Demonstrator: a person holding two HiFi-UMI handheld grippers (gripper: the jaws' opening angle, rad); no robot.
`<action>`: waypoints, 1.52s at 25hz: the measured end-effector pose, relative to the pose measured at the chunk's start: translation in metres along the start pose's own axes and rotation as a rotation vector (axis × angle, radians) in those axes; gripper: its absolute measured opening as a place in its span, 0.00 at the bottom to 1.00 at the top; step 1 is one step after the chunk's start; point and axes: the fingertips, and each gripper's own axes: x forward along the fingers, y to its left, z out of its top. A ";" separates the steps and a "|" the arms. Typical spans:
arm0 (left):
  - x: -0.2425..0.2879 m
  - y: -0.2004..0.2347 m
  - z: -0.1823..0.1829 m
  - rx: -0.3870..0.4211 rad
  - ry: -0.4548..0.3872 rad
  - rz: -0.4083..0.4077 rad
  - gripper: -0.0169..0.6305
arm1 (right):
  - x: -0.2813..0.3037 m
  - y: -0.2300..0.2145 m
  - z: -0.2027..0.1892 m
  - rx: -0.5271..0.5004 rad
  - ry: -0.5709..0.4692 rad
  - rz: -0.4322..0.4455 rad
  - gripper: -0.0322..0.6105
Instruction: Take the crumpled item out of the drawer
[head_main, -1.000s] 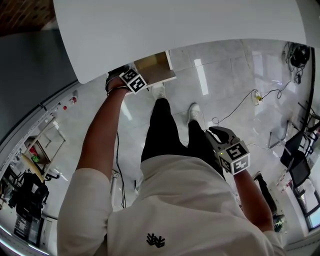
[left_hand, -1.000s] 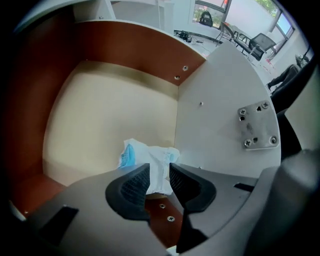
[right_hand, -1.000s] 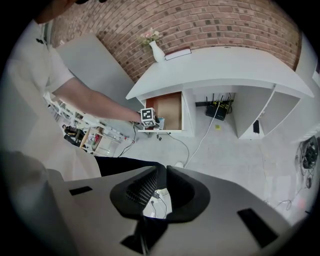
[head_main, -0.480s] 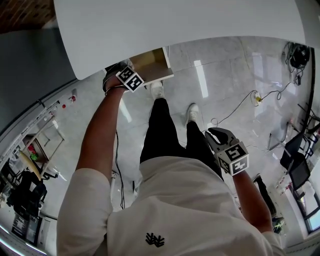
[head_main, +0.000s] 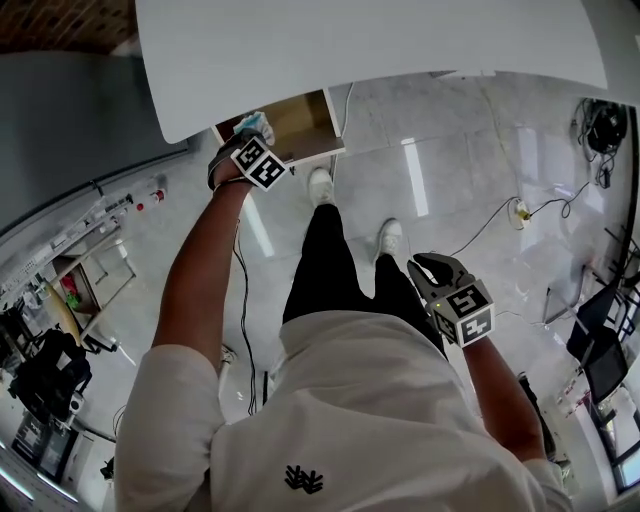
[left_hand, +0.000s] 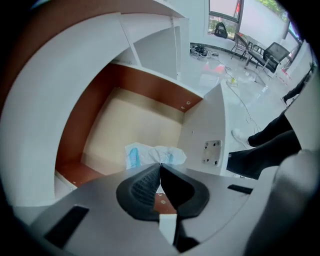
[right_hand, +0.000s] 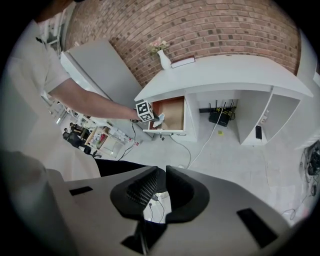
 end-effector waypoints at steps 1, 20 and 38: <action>-0.010 -0.006 0.003 -0.008 -0.007 0.000 0.06 | -0.005 -0.001 -0.005 -0.006 -0.010 0.004 0.16; -0.240 -0.140 0.050 -0.239 -0.167 0.052 0.06 | -0.135 -0.023 -0.129 -0.145 -0.168 0.028 0.15; -0.423 -0.302 0.106 -0.293 -0.350 -0.003 0.06 | -0.223 -0.025 -0.183 -0.276 -0.236 0.055 0.12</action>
